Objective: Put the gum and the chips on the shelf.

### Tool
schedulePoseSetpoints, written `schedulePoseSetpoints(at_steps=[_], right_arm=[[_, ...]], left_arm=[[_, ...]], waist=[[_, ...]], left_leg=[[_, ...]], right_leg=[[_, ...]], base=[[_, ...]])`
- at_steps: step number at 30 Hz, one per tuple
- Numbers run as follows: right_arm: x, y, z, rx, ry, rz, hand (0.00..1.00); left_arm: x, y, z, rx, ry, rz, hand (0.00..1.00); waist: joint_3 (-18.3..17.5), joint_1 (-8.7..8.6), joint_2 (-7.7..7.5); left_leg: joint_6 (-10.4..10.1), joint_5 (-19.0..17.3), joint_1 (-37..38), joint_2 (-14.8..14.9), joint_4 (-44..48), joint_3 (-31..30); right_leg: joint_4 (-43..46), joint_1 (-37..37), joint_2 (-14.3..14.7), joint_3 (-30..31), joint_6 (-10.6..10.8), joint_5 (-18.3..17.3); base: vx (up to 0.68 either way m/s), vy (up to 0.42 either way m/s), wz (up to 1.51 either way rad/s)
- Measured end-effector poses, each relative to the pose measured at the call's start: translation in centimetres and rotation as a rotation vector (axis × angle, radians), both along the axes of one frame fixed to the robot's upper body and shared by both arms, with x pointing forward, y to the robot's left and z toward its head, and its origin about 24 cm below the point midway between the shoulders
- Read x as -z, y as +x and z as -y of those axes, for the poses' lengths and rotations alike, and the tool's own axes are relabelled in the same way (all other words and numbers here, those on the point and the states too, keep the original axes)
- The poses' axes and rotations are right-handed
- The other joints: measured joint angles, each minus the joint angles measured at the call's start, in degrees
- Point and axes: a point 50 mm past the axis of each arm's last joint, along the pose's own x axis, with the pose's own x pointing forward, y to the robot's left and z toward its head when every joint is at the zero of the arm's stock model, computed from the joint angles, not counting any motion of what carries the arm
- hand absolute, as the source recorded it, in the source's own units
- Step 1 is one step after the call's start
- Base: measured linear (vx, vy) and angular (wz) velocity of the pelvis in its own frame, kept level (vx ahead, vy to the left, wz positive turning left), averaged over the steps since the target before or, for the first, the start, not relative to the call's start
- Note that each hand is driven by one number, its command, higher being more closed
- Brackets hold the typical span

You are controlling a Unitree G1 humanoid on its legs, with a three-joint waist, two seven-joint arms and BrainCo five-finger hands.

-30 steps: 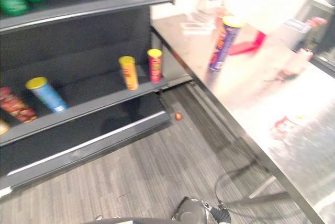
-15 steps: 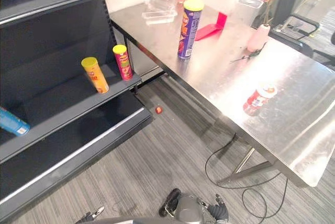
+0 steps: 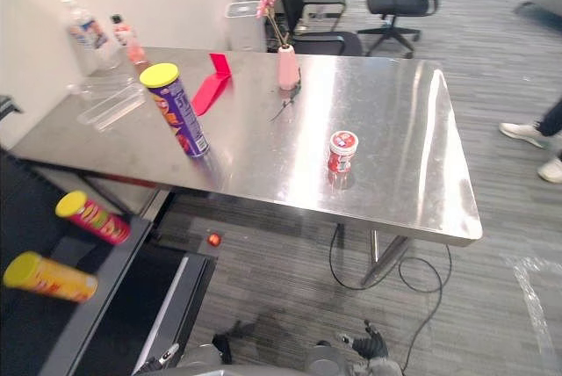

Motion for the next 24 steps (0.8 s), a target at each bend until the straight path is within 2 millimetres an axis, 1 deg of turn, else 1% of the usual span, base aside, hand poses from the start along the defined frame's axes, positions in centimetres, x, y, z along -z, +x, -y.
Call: schedulePoseSetpoints(at_steps=[1,2,3,4,5,6,8,9,10,11,12,14,16,19,21,24], right_arm=[[0.2,-0.5,-0.1,0.007,0.003,-0.016,0.00],[0.5,-1.2,-1.0,0.028,0.027,-0.027,0.00],[0.7,-1.6,-1.6,0.044,0.039,-0.035,0.00],[0.8,-1.8,-1.9,0.060,0.041,-0.039,0.00],[0.9,-2.1,-2.1,0.080,0.039,-0.042,0.00],[0.9,-2.1,-2.1,0.088,0.035,-0.043,0.00],[0.8,-2.4,-1.7,0.106,0.021,-0.045,0.00],[0.8,-2.5,-1.5,0.122,0.009,-0.044,0.00],[0.7,-2.5,-1.3,0.141,-0.001,-0.042,0.00],[0.7,-2.6,-1.2,0.148,-0.007,-0.042,0.00],[0.8,-2.9,-1.2,0.158,-0.010,-0.047,0.00],[0.8,-3.2,-1.0,0.193,-0.008,-0.045,0.00],[0.8,-3.5,-0.9,0.242,-0.009,-0.041,0.00],[0.9,-3.9,-1.0,0.326,0.001,-0.036,0.00],[1.1,-5.0,-1.2,0.467,0.025,-0.044,0.00],[1.1,-5.4,-0.9,0.628,0.038,-0.030,0.00]], left_arm=[[0.0,-0.1,0.0,-0.001,0.001,-0.010,0.00],[-0.1,0.1,-0.9,0.008,0.029,-0.008,0.00],[-0.3,0.3,-1.6,0.010,0.046,0.000,0.00],[-0.4,0.4,-1.9,0.015,0.055,0.003,0.00],[-0.4,0.4,-2.1,0.032,0.061,-0.002,0.00],[-0.4,0.4,-2.0,0.045,0.061,-0.005,0.00],[-0.3,0.4,-1.6,0.088,0.054,-0.011,0.00],[-0.3,0.4,-1.4,0.102,0.049,-0.012,0.00],[-0.2,0.4,-1.3,0.115,0.041,-0.016,0.00],[-0.2,0.3,-1.2,0.117,0.038,-0.018,0.00],[-0.1,0.1,-1.1,0.122,0.030,-0.026,0.00],[0.0,-0.1,-0.9,0.132,0.025,-0.033,0.00],[0.0,-0.2,-0.9,0.133,0.021,-0.029,0.00],[-0.1,-0.1,-1.0,0.134,0.018,-0.023,0.00],[-0.1,-0.1,-1.2,0.125,0.016,-0.018,0.00],[-0.1,-0.2,-1.2,0.108,0.004,-0.018,0.00]], waist=[[-0.16,-0.27,-0.25],[-0.57,-0.39,-2.72],[-0.35,-0.28,-3.91],[-0.45,-0.19,-4.87],[-0.57,-0.22,-5.45],[-0.59,-0.26,-5.48],[-1.00,-0.33,-4.73],[-1.43,-0.35,-4.77],[-1.45,-0.43,-4.03],[-1.44,-0.61,-3.91],[-1.48,-1.65,-3.81],[-1.60,-1.85,-3.39],[-1.57,-1.67,-3.55],[-1.37,-1.94,-4.25],[-1.45,-1.70,-4.89],[-1.57,-1.55,-5.11]], left_leg=[[-0.50,-1.71,0.99,-0.37,-0.40,-0.40],[-0.24,-1.82,1.43,-2.59,-1.46,0.04],[0.19,-2.12,2.48,-4.16,-3.35,1.45],[0.33,-2.17,3.53,-5.35,-4.73,2.41],[0.41,-2.13,5.09,-6.65,-6.03,2.85],[0.43,-2.13,6.05,-7.12,-6.75,3.17],[0.68,-1.96,8.94,-7.83,-9.29,4.65],[0.73,-1.92,9.69,-7.82,-10.00,5.36],[0.81,-1.85,10.62,-7.58,-10.97,5.81],[0.78,-1.80,10.99,-7.45,-11.42,6.01],[0.69,-1.78,11.48,-7.20,-11.80,6.38],[0.16,-2.18,12.45,-6.52,-11.79,7.69],[-0.73,-2.83,13.78,-5.33,-11.79,9.81],[-1.01,-3.06,14.22,-4.77,-11.79,10.62],[-1.17,-3.17,14.21,-4.48,-11.79,10.62],[-1.55,-3.45,14.26,-4.24,-11.79,11.10]], right_leg=[[-0.73,0.71,-0.45,0.34,0.78,0.17],[-2.70,1.24,-2.66,-0.04,2.07,1.00],[-4.19,1.86,-4.28,-0.24,3.19,1.70],[-5.41,2.59,-5.20,-0.24,3.75,2.17],[-6.44,3.77,-6.21,-0.27,4.33,2.54],[-6.66,4.40,-6.56,-0.19,4.46,2.65],[-6.43,4.81,-6.92,0.48,4.75,2.79],[-6.39,4.81,-6.70,0.90,4.76,2.80],[-6.39,4.67,-6.29,1.59,4.76,2.81],[-6.38,4.61,-6.09,1.80,4.76,2.81],[-6.37,4.59,-5.77,1.99,4.75,2.81],[-6.35,4.52,-5.12,2.23,4.55,3.08],[-6.73,4.36,-4.00,1.49,4.05,4.05],[-7.51,4.27,-3.48,1.01,3.86,4.36],[-7.66,4.28,-3.38,-0.40,3.74,4.45],[-8.84,4.62,-3.02,-1.03,3.83,5.59]], base=[[0.30,0.411,-0.40],[0.21,0.282,-0.21],[0.16,0.245,-0.18],[0.13,0.204,-0.18],[0.09,0.138,-0.08],[0.10,0.145,-0.18],[0.06,0.076,-0.32],[0.03,0.014,-0.41],[0.02,-0.002,-0.35],[0.02,-0.018,-0.31],[0.03,-0.027,-0.25],[0.04,-0.035,-0.38],[0.00,-0.043,-0.52],[0.00,-0.032,-0.24],[0.00,0.000,0.00],[0.04,-0.001,-0.10]])
